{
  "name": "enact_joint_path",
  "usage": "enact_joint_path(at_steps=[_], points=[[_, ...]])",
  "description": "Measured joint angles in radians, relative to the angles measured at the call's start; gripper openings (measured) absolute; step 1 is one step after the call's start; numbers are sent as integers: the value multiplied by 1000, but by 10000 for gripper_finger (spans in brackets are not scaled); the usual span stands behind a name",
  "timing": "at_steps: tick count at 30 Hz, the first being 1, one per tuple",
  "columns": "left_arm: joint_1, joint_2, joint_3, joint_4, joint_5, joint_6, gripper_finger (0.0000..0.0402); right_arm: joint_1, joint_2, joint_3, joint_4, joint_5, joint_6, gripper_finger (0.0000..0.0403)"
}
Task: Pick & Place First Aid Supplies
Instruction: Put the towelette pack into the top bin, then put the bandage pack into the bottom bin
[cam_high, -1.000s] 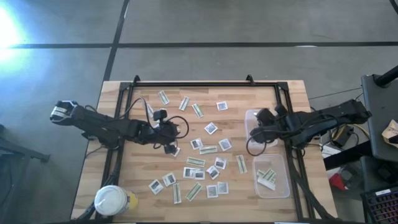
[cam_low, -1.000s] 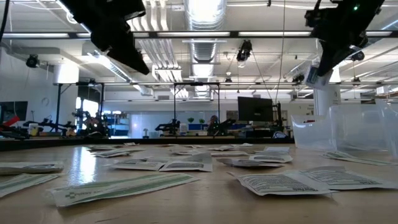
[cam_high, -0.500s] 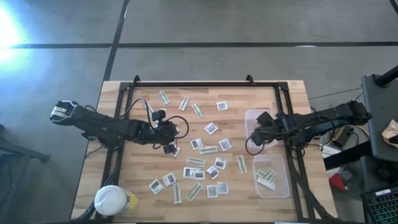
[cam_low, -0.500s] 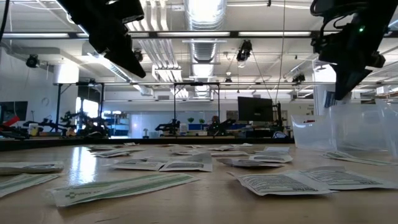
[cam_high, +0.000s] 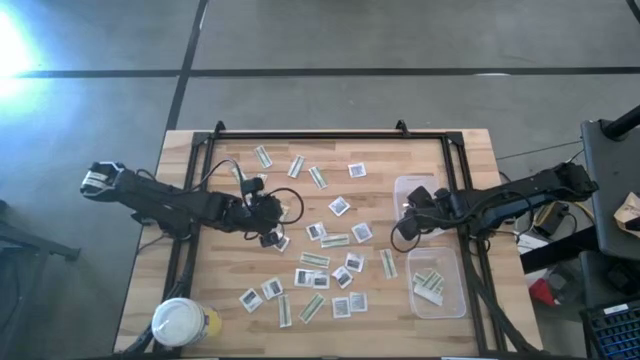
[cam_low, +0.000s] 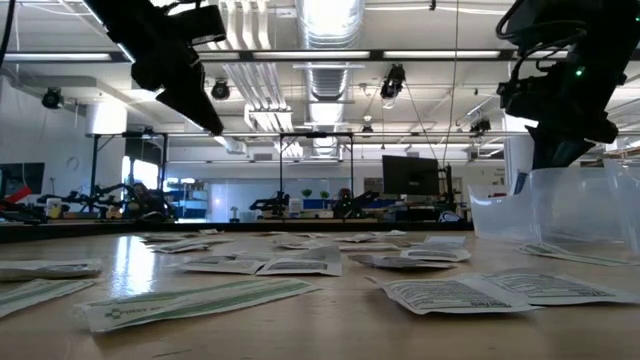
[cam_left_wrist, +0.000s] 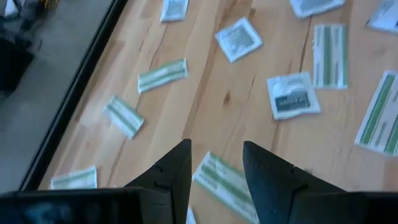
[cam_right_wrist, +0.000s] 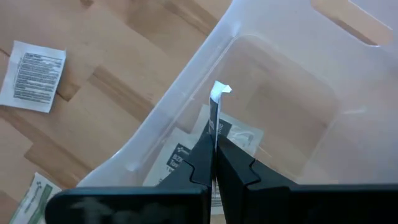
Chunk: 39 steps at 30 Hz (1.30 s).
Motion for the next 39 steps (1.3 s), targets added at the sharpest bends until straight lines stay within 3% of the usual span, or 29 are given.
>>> enact_joint_path(at_steps=[10, 16, 27, 34, 39], points=[[30, 2, -1, -44, 88, -111, 137, 0, 0, -5, 12, -7, -3, 10], [30, 2, -3, -57, 109, -123, 136, 0, 0, -5, 13, -8, -1, 42], [38, 3, -44, -60, 78, -173, 161, 0, -9, 23, 5, -42, -25, 124], [69, 3, -51, -74, 4, -148, 200, 2, -19, 122, 3, -62, -92, 137], [118, 3, -37, -140, 10, -47, 203, 30, -25, 186, 4, -66, -151, 131]])
